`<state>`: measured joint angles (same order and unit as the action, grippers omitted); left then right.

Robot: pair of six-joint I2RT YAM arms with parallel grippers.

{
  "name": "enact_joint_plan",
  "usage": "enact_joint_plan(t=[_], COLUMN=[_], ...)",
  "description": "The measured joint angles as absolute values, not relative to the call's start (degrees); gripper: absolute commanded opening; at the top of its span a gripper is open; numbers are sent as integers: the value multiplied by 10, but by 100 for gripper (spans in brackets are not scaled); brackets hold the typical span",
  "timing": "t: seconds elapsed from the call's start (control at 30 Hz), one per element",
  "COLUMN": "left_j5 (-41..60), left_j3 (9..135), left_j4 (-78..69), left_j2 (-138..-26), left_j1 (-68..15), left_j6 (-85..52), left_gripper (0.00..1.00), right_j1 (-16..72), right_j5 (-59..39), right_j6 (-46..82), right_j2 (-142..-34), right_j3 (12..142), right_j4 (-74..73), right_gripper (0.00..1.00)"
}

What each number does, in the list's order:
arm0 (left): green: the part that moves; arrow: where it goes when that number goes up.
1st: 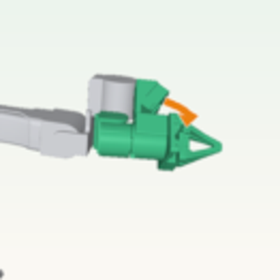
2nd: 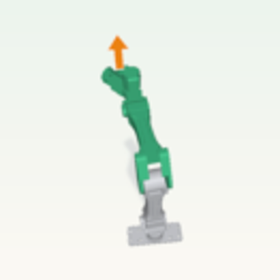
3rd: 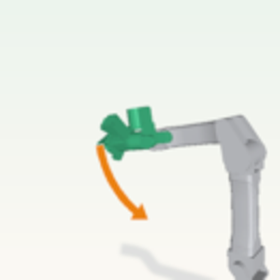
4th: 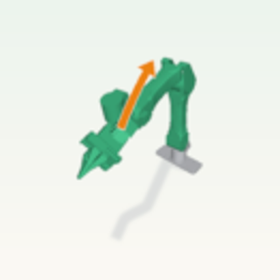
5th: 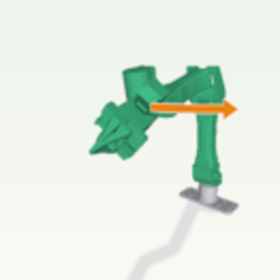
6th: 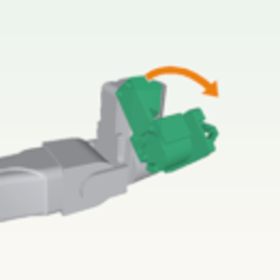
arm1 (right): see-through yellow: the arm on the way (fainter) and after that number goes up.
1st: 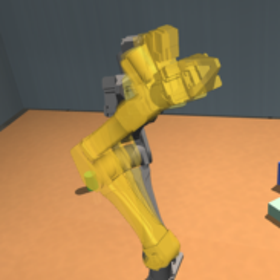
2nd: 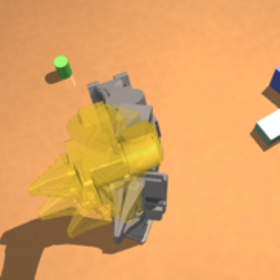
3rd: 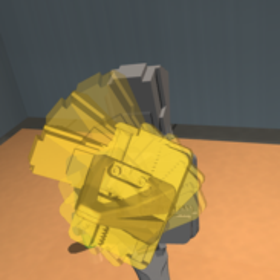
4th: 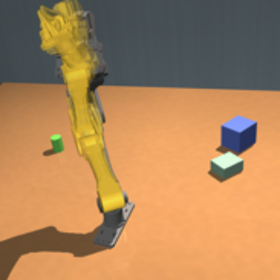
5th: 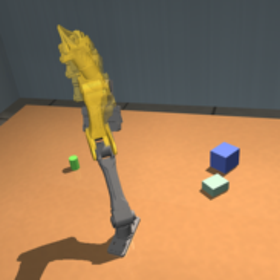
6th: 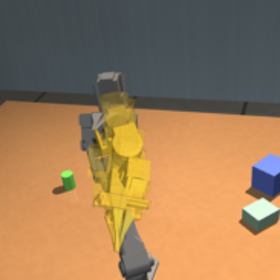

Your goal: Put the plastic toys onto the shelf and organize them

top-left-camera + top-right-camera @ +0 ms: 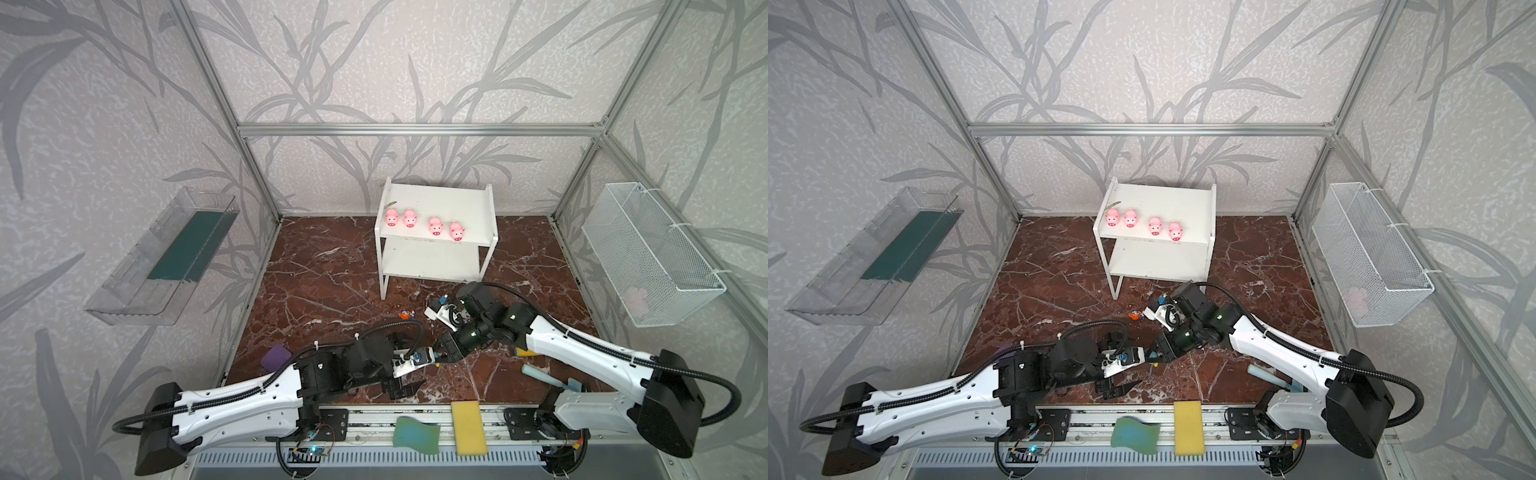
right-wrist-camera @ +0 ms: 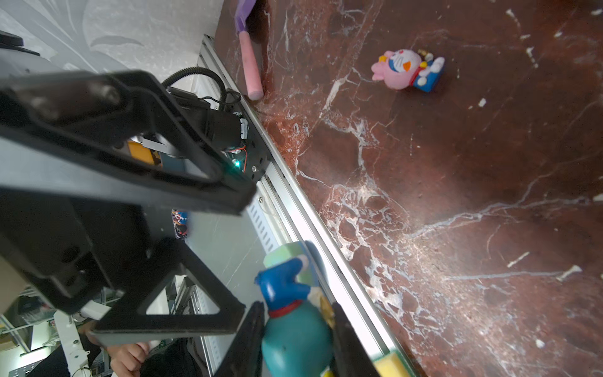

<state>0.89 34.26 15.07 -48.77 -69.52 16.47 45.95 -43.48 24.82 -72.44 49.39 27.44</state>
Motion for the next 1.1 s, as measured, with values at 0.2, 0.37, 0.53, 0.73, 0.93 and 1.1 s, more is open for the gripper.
enact_joint_plan(t=[0.2,0.37,0.53,0.73,0.93,1.1], left_j5=[-23,-36,-41,-45,-50,-55], left_j3=[343,343,343,343,343,343], left_j4=[126,119,119,119,119,119], left_j2=[-499,-509,-524,-537,-539,-539], left_j1=[-710,-712,-714,-716,-716,-716], left_j6=[186,197,201,205,209,209], left_gripper=[81,70,64,54,38,31], right_j1=[454,454,454,454,454,454], right_j5=[-464,-481,-495,-505,-507,-511], right_j6=[269,277,277,274,272,267], right_j2=[-746,-755,-760,-760,-759,-759], right_j3=[498,500,514,523,523,523], right_j4=[270,270,271,277,286,291], right_gripper=[21,21,21,21,21,23])
